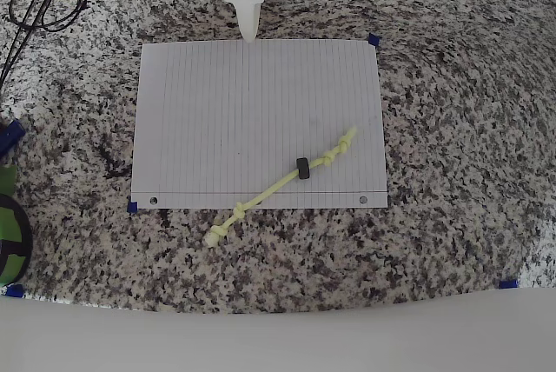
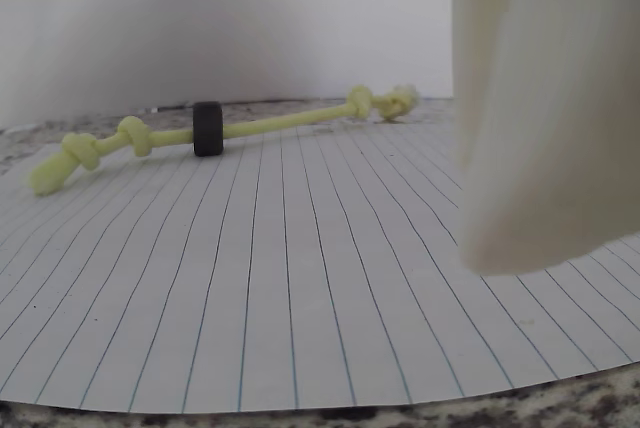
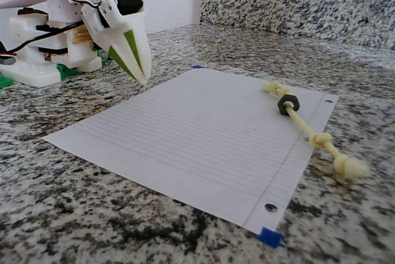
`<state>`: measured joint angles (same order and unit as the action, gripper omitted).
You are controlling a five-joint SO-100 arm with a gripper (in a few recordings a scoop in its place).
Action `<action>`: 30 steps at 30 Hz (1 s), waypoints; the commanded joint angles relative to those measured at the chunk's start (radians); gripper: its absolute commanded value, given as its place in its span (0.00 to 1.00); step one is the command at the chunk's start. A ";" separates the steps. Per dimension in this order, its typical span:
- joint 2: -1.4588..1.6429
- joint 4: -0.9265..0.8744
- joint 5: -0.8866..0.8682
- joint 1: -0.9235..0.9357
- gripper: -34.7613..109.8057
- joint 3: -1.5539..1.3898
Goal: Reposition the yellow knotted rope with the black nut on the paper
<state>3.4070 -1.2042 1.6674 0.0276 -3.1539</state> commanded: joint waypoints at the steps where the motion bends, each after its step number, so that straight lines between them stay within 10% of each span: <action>1: 0.003 0.002 -0.011 -0.006 0.30 0.000; 30: -0.324 0.170 -0.015 -0.081 0.30 0.259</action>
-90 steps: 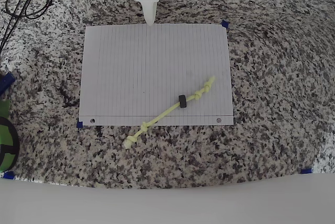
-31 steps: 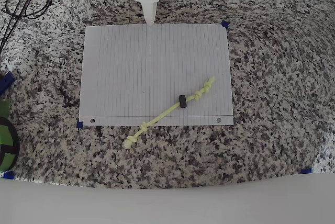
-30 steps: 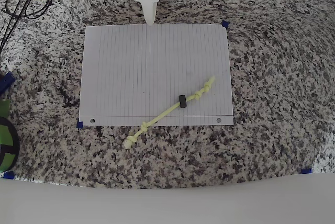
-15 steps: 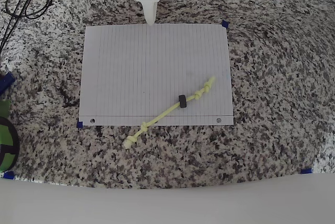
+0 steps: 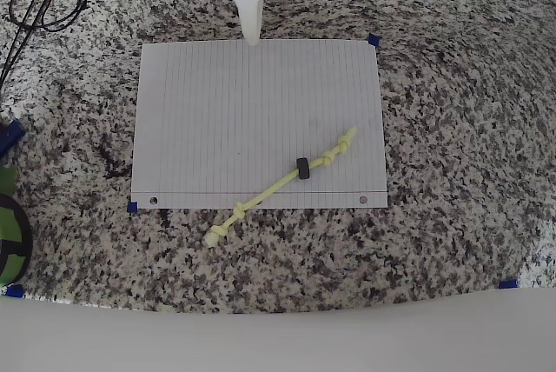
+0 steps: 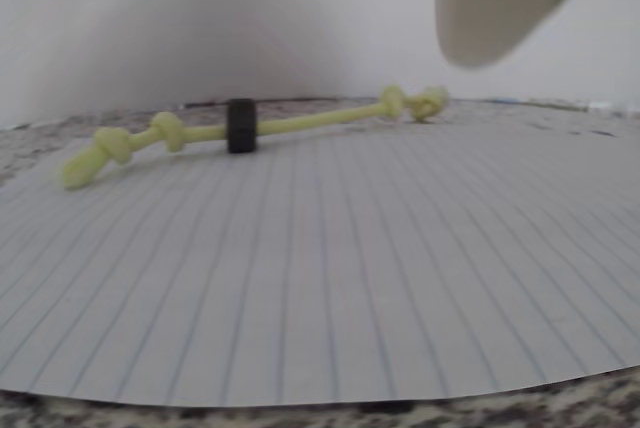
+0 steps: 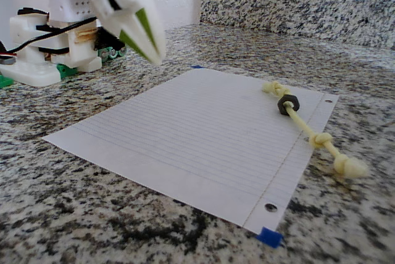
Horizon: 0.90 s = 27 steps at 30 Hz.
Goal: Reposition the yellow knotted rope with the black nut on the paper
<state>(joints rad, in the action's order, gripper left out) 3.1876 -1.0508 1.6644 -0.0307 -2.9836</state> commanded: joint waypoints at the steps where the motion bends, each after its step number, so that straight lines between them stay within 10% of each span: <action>1: -0.152 0.021 -0.012 -0.031 0.30 0.121; 27: -1.154 0.193 -0.758 -0.115 0.37 0.726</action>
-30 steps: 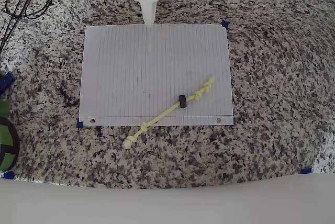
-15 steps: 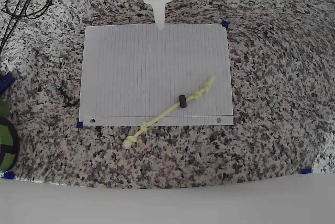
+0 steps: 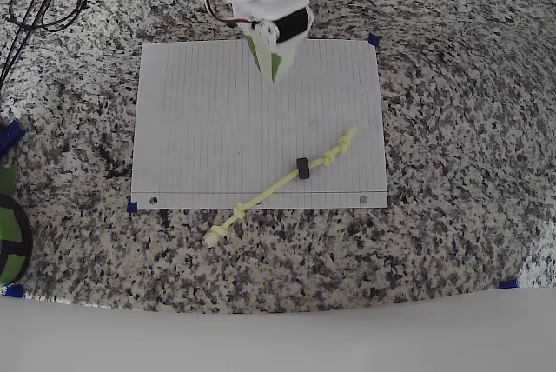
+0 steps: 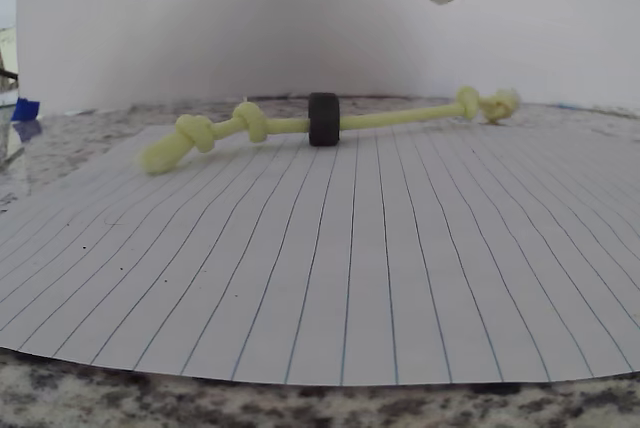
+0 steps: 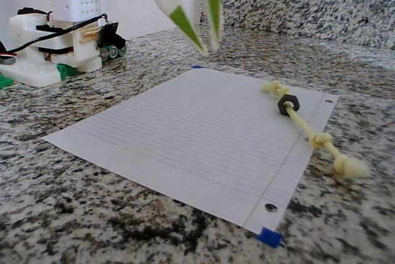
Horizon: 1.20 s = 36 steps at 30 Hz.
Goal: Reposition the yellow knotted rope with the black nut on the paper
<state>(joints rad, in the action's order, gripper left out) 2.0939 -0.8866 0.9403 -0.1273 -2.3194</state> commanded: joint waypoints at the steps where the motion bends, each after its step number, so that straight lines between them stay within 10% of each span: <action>1: -0.094 0.046 -0.038 -0.026 0.37 0.080; 36: -0.627 0.064 -0.074 -0.219 0.49 0.515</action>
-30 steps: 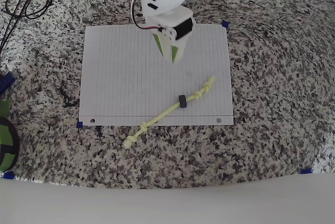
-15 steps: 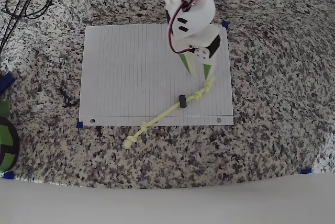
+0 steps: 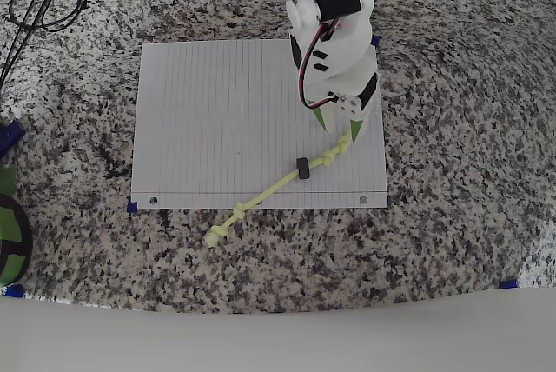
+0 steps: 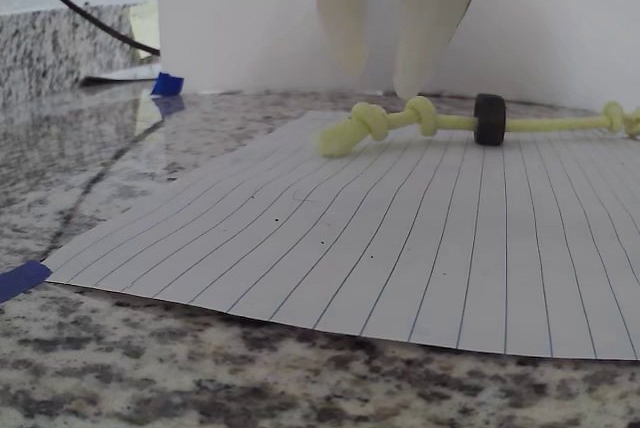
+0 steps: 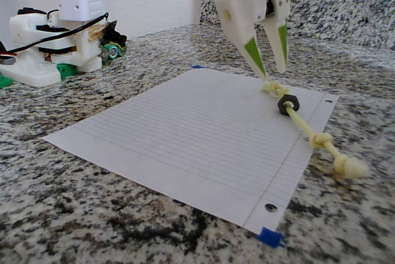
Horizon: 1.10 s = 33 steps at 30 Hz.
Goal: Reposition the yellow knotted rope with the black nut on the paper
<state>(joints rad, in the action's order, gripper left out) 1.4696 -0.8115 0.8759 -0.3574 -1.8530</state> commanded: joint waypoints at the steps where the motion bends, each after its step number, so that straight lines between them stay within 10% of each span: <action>1: -0.012 -0.015 -0.009 0.011 0.49 0.057; 33: -0.210 -0.104 -0.009 -0.021 0.46 0.258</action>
<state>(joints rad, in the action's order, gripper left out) 1.2548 -0.9173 0.8744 -0.3697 -1.6352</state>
